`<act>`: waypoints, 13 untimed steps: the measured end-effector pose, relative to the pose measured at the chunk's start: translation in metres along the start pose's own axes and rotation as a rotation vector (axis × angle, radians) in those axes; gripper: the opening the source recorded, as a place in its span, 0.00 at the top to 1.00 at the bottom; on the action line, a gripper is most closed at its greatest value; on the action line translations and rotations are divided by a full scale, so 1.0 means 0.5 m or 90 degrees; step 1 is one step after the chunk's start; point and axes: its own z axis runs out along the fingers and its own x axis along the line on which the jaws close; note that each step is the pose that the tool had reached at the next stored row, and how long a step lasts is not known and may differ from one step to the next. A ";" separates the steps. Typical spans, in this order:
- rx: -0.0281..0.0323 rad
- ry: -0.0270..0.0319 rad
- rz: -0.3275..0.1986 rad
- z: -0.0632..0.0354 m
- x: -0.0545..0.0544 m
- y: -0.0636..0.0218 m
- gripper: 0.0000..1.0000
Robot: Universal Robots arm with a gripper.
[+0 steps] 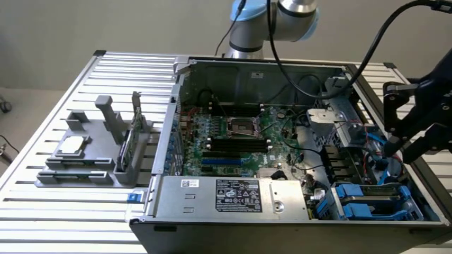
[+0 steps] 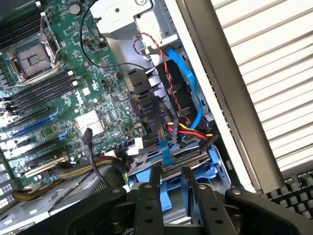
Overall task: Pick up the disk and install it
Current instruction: 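Insert the first disk wire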
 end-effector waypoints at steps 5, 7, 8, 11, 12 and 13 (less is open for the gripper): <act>-0.0001 -0.0001 0.003 -0.004 -0.014 0.007 0.69; -0.0002 -0.0001 0.005 -0.004 -0.019 0.009 0.69; -0.0002 -0.0001 0.006 -0.004 -0.021 0.010 0.69; -0.0005 -0.0003 0.014 -0.004 -0.026 0.012 0.69; -0.0006 -0.0004 0.018 -0.004 -0.026 0.012 0.69; -0.0008 -0.0004 0.022 -0.004 -0.027 0.012 0.69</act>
